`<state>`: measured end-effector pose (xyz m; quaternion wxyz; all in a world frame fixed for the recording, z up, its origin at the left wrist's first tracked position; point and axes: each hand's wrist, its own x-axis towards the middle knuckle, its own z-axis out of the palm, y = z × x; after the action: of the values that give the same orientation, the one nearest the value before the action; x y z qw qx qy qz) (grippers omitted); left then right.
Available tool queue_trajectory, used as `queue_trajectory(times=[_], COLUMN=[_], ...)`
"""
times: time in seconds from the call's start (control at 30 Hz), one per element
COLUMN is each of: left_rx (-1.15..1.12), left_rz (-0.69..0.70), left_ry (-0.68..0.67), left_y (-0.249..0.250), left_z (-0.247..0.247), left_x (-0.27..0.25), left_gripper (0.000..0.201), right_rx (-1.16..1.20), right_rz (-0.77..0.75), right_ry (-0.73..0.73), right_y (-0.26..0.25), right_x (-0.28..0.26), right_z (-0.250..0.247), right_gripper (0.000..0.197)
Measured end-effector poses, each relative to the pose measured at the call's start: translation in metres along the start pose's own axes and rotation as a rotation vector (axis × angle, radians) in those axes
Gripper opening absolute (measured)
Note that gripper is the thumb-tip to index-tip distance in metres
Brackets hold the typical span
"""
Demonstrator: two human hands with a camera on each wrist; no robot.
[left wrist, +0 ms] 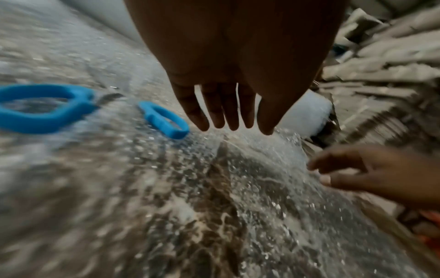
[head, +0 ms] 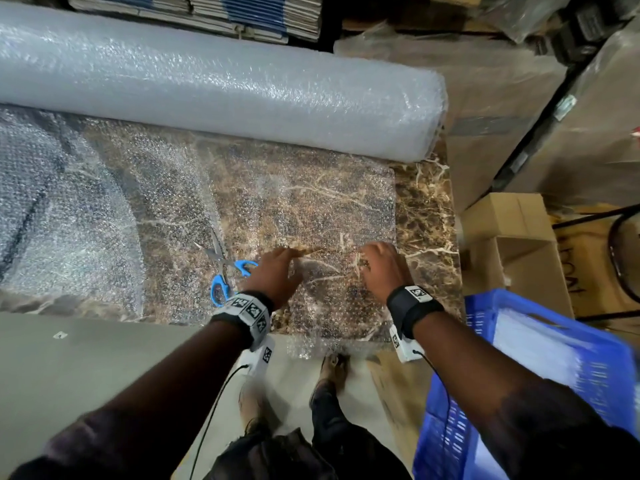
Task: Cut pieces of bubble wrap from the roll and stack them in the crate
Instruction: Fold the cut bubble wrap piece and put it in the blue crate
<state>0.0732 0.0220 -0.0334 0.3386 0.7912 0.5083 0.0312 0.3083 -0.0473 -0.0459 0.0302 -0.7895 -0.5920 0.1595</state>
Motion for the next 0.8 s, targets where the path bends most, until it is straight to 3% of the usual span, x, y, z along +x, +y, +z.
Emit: queue_trajectory(times=[0.17, 0.23, 0.37, 0.4, 0.67, 0.8], left_rx=[0.151, 0.168, 0.149, 0.134, -0.137, -0.104], left_rz=[-0.049, -0.086, -0.118, -0.116, -0.141, -0.008], left_ry=[-0.004, -0.018, -0.064, -0.050, 0.080, 0.213], left_y=[0.016, 0.013, 0.012, 0.012, 0.027, 0.032], left_z=[0.015, 0.015, 0.011, 0.009, -0.003, -0.010], left_x=[0.021, 0.024, 0.031, 0.032, 0.043, 0.041], left_gripper=[0.048, 0.039, 0.011, 0.004, 0.016, 0.018], right_rx=[0.006, 0.032, 0.135, 0.152, 0.366, 0.384], right_rz=[0.022, 0.033, 0.064, 0.068, -0.036, -0.106], right_ry=[-0.027, -0.033, -0.052, -0.071, -0.045, 0.021], right_y=[0.016, 0.018, 0.027, 0.029, 0.040, 0.043], right_x=[0.006, 0.007, 0.009, 0.011, 0.025, 0.027], right_z=[0.002, 0.002, -0.001, -0.003, -0.030, -0.043], right_gripper=[0.035, 0.035, 0.012, 0.012, 0.020, 0.025])
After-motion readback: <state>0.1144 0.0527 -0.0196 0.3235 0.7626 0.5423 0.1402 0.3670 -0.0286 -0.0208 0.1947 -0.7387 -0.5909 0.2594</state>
